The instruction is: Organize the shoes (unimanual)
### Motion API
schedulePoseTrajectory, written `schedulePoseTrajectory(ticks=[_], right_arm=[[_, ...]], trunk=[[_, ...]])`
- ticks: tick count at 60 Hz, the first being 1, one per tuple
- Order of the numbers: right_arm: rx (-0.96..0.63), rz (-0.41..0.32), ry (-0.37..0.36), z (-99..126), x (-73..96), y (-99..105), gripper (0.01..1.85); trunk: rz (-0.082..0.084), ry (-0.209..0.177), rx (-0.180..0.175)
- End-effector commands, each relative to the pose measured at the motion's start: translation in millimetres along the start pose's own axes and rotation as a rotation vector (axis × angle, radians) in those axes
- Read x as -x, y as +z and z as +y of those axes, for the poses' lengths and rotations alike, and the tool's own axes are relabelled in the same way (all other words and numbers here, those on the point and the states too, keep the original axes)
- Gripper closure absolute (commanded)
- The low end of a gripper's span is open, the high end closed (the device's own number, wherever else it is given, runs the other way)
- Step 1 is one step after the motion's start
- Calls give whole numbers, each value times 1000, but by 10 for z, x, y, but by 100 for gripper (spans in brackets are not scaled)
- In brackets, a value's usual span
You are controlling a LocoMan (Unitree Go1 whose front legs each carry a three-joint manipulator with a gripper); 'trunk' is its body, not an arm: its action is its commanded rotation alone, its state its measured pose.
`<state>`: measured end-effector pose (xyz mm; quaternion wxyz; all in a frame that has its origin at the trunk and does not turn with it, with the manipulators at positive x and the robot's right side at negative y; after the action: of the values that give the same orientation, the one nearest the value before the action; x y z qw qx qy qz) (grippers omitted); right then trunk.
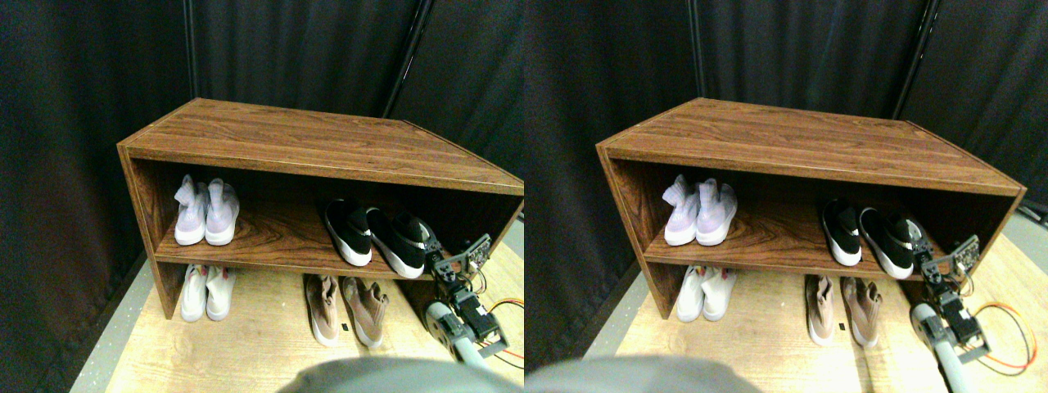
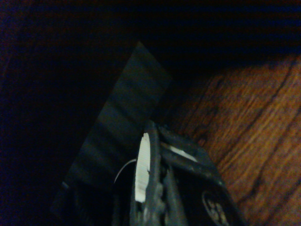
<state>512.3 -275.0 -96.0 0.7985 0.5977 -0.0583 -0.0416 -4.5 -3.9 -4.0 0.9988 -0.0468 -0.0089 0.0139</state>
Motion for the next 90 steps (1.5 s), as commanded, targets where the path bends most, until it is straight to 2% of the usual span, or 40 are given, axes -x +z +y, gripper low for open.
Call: schedulePoseTrajectory(ticks=[1,27,43,46,54,59,68,74,87,90], right_arm=[[-29,18,25,86,17,-65,180],[-6,23,18,149,18,-313,180],[-26,16,27,156,0,-350,180],[18,-1,35,159,2,-357,180],[18,-8,38,176,3,-300,180],[11,5,59,199,5,-247,180],[11,27,112,338,93,-163,180],[83,45,190,446,168,-112,180],[44,56,224,594,363,-8,180],[53,61,243,607,457,28,180]], trunk=[[22,18,20],[14,44,39],[16,48,41],[18,45,39],[20,43,37],[22,28,28],[22,14,19],[24,-2,9],[31,-19,3],[37,-21,3]])
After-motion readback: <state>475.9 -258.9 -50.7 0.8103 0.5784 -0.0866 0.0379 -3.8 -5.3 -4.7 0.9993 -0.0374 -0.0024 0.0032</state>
